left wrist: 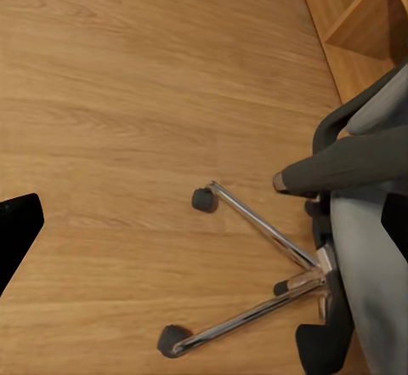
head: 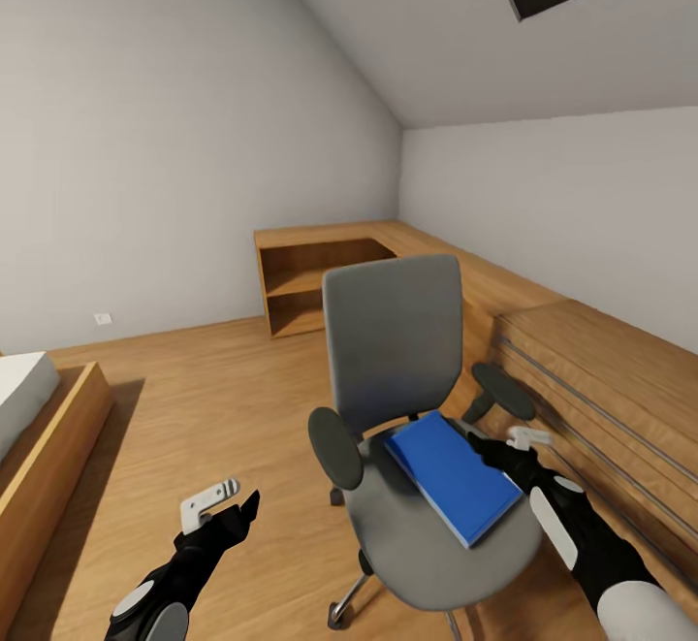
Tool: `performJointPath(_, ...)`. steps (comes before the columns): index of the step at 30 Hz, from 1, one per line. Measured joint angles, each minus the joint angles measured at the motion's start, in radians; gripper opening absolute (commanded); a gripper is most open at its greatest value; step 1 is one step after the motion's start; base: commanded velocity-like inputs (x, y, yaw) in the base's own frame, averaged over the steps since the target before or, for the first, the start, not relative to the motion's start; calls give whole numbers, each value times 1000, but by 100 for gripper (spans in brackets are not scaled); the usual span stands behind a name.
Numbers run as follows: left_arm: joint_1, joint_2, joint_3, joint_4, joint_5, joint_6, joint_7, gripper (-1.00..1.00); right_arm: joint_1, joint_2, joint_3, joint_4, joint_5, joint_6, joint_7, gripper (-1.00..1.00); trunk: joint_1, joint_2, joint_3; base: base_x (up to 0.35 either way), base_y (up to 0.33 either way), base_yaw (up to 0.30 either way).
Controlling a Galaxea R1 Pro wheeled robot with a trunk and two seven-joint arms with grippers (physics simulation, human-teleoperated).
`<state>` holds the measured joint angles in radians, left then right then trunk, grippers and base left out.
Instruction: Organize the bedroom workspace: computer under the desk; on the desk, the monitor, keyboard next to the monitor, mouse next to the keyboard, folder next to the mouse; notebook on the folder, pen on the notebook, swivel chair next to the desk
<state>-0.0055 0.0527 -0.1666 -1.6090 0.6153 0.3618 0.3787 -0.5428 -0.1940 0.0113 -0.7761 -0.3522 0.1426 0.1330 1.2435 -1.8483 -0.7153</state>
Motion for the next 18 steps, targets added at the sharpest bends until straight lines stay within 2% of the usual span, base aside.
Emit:
performJointPath(7,0,-1,-3,-1,0,0,0,100,0,0,-5,-50,-50,111,0,100,27,-49,-22,0,0,0)
performJointPath(18,0,-2,-2,0,0,1,0,100,0,-1,-24,-51,-52,114,-2,100,69,-126,-56,0,0,0)
